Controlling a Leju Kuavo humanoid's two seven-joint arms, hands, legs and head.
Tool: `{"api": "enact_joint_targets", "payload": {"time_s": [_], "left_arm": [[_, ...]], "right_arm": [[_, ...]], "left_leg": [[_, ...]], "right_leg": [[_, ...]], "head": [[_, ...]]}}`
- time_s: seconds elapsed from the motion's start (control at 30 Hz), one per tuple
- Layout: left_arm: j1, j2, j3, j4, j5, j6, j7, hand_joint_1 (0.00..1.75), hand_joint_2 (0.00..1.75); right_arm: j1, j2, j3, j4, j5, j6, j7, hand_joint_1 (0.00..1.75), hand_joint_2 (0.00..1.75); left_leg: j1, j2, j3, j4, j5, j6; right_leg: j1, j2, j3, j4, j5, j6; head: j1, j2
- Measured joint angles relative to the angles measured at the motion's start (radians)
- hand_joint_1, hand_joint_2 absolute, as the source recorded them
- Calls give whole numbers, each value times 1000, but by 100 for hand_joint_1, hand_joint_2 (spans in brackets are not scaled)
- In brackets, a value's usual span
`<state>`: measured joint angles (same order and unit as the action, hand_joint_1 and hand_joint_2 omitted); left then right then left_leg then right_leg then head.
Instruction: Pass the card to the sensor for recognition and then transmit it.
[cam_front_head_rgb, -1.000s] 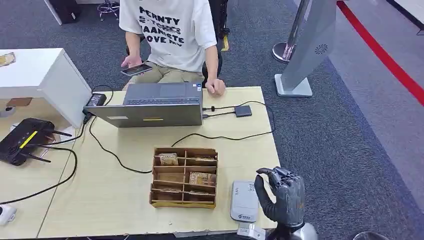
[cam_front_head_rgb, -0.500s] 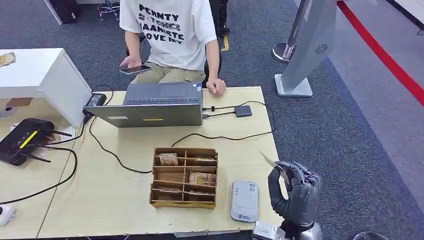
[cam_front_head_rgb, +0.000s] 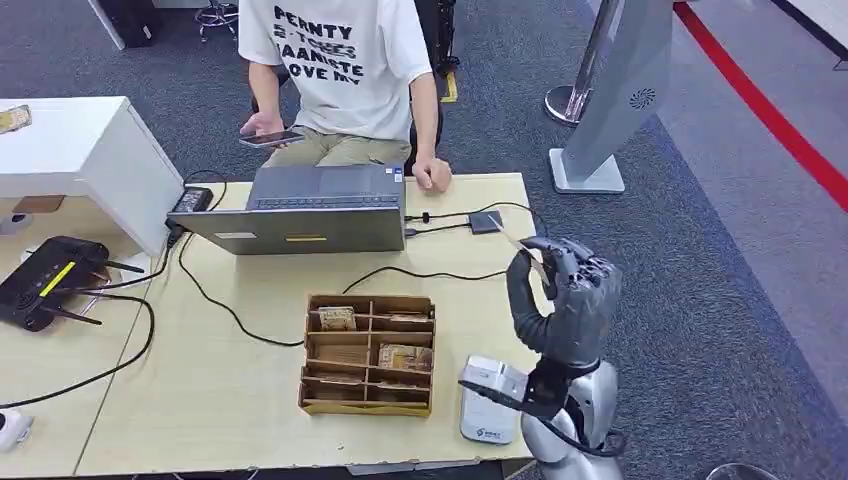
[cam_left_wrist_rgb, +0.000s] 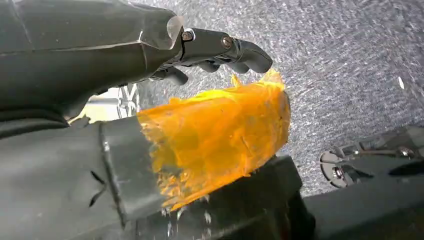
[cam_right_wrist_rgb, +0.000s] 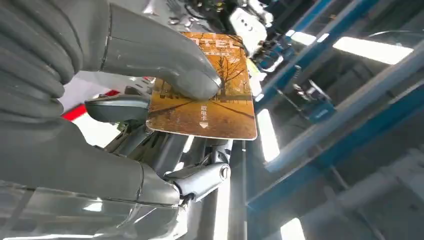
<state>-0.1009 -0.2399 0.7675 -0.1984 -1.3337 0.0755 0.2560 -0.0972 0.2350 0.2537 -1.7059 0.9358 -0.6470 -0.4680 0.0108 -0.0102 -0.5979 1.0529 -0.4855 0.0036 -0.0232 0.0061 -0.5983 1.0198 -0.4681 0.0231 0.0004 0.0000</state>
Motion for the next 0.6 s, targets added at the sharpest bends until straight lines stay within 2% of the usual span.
{"api": "enact_joint_targets", "payload": {"time_s": [0.17,0.3,0.6], "left_arm": [[-12,0,-28,0,-28,-24,9,0,0],[-17,0,-48,0,-43,-37,15,0,0],[-33,0,-97,0,-69,-63,21,0,0]], "right_arm": [[-125,-4,14,104,136,0,102,175,175],[-215,-9,27,200,180,0,172,175,175],[-391,-24,60,417,283,0,285,175,175]], "left_leg": [[0,0,0,0,0,0],[0,0,0,0,0,-1],[0,0,0,0,1,0]], "right_leg": [[0,0,0,0,0,0],[0,0,0,0,0,0],[0,0,0,0,1,0]], "head": [[0,0],[0,0],[1,0]]}}
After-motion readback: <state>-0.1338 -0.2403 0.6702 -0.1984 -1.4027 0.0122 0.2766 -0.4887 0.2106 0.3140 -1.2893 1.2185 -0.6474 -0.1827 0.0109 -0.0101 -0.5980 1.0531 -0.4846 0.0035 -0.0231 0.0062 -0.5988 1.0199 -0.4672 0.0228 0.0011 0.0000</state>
